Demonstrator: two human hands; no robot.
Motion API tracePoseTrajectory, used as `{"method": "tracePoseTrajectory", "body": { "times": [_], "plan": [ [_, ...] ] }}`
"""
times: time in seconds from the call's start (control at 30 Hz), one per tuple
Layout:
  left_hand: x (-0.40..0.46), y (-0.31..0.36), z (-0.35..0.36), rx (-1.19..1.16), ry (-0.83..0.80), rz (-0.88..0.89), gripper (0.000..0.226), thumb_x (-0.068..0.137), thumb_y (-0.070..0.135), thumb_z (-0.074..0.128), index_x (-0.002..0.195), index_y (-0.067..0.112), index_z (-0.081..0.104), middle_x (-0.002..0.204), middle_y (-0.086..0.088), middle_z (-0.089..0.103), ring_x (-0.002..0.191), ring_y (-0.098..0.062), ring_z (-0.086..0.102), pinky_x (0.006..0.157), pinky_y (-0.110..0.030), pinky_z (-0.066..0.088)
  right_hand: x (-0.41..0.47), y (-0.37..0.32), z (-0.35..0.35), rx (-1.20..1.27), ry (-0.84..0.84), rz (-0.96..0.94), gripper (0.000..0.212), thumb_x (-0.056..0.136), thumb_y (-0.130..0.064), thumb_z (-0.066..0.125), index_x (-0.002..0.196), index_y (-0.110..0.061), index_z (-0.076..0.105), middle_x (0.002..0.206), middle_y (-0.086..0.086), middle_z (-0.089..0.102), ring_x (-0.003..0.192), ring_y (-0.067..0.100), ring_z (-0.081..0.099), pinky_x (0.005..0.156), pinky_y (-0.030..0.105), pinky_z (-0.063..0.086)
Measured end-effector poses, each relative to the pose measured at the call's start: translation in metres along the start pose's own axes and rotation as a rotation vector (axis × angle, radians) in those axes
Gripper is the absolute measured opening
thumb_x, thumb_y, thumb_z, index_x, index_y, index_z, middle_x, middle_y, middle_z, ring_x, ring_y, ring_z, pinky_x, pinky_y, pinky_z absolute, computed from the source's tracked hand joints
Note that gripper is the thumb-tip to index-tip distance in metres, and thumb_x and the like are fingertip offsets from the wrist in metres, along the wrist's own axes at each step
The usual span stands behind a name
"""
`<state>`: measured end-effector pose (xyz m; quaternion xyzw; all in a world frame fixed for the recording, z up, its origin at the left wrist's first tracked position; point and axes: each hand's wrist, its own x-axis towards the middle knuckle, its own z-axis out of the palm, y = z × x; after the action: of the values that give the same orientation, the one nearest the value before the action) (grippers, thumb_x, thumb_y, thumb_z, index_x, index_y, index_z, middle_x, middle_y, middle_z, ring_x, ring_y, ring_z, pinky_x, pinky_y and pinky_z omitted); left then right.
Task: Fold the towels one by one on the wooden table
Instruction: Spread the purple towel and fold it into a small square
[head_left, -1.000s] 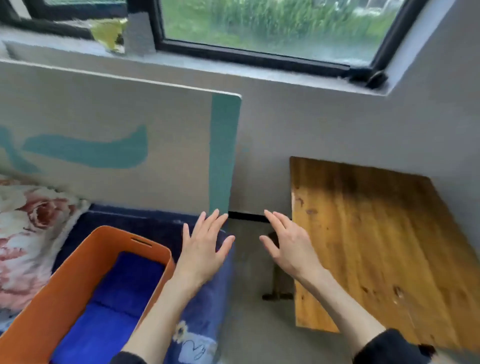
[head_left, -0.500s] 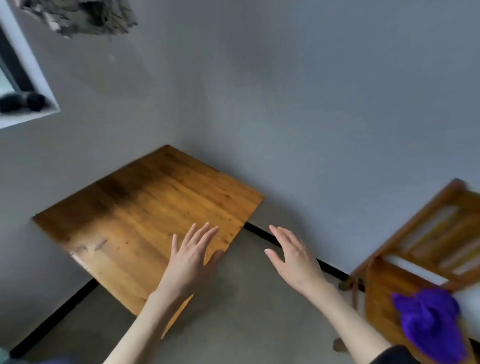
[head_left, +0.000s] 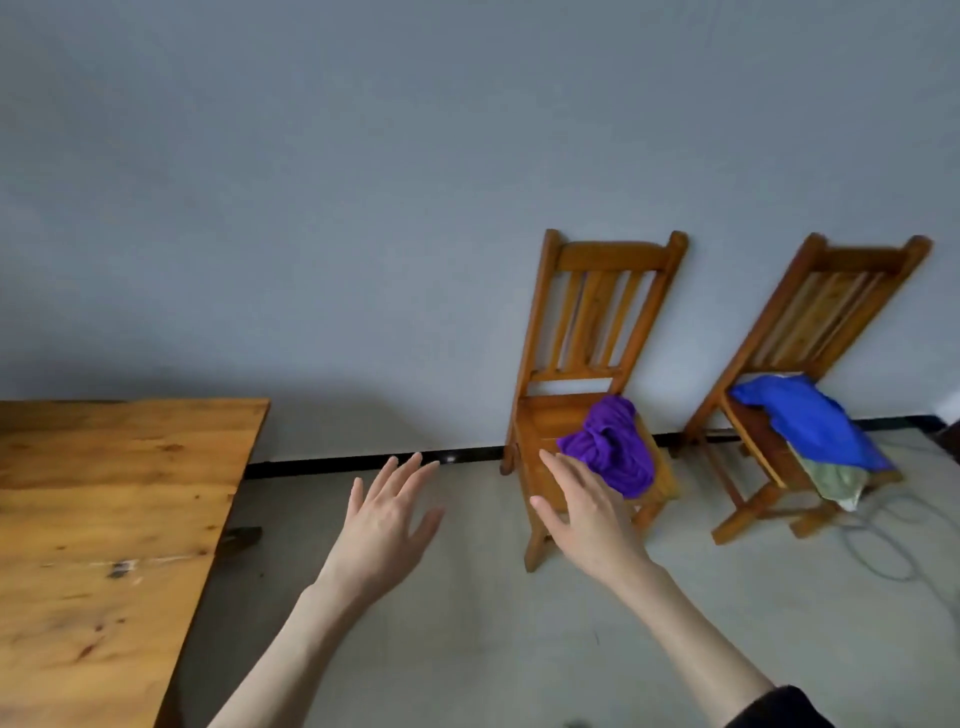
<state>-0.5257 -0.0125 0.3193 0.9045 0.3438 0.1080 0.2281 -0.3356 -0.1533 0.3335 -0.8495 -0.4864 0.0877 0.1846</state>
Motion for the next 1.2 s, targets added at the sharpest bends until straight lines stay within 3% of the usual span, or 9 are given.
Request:
{"method": "tracePoseTrajectory", "body": {
  "times": [0.13, 0.33, 0.5, 0.8, 1.03, 1.2],
  "plan": [
    [0.055, 0.043, 0.049, -0.016, -0.073, 0.054, 0.049, 0.096, 0.04, 0.041, 0.143, 0.033, 0.028, 0.154, 0.013, 0.018, 0.144, -0.011, 0.007, 0.116, -0.038, 0.007, 0.016, 0.066, -0.014, 0.038, -0.005, 0.075, 0.057, 0.095, -0.041, 0.045, 0.146, -0.023, 0.025, 0.15, 0.0, 0.033, 0.137, 0.016, 0.031, 0.11, 0.037, 0.032],
    [0.137, 0.127, 0.137, -0.046, -0.214, 0.089, 0.046, 0.096, 0.038, 0.041, 0.141, 0.029, 0.032, 0.152, 0.007, 0.026, 0.143, -0.014, 0.014, 0.115, -0.04, 0.012, 0.047, 0.188, -0.037, 0.014, -0.035, 0.15, 0.055, 0.094, -0.037, 0.049, 0.143, -0.02, 0.031, 0.142, -0.001, 0.042, 0.128, 0.014, 0.042, 0.101, 0.029, 0.039],
    [0.192, 0.163, 0.186, -0.052, -0.298, 0.098, 0.043, 0.097, 0.035, 0.041, 0.138, 0.026, 0.037, 0.149, 0.007, 0.033, 0.141, -0.014, 0.021, 0.112, -0.042, 0.019, 0.078, 0.27, -0.047, -0.008, -0.107, 0.25, 0.053, 0.094, -0.036, 0.048, 0.142, -0.022, 0.031, 0.141, -0.003, 0.043, 0.127, 0.016, 0.043, 0.1, 0.032, 0.04],
    [0.305, 0.145, 0.262, 0.011, -0.43, 0.133, 0.041, 0.097, 0.034, 0.04, 0.137, 0.026, 0.039, 0.146, 0.009, 0.035, 0.136, -0.008, 0.028, 0.107, -0.029, 0.024, 0.18, 0.368, -0.014, -0.031, -0.27, 0.38, 0.053, 0.095, -0.037, 0.045, 0.143, -0.022, 0.029, 0.144, -0.001, 0.04, 0.13, 0.018, 0.041, 0.102, 0.034, 0.039],
    [0.396, 0.11, 0.341, 0.028, -0.555, 0.132, 0.042, 0.097, 0.029, 0.038, 0.139, 0.028, 0.036, 0.146, 0.01, 0.033, 0.137, -0.008, 0.027, 0.11, -0.028, 0.023, 0.262, 0.439, 0.063, 0.061, -0.344, 0.54, 0.052, 0.096, -0.036, 0.043, 0.143, -0.019, 0.029, 0.143, 0.003, 0.041, 0.13, 0.021, 0.04, 0.104, 0.036, 0.037],
    [0.436, 0.09, 0.398, -0.053, -0.55, 0.118, 0.034, 0.096, 0.021, 0.043, 0.129, 0.019, 0.052, 0.134, 0.002, 0.051, 0.125, -0.015, 0.046, 0.102, -0.029, 0.035, 0.288, 0.481, 0.134, 0.107, -0.348, 0.636, 0.048, 0.095, -0.033, 0.046, 0.14, -0.017, 0.037, 0.137, 0.006, 0.048, 0.126, 0.024, 0.045, 0.099, 0.035, 0.039]
  ]
}}
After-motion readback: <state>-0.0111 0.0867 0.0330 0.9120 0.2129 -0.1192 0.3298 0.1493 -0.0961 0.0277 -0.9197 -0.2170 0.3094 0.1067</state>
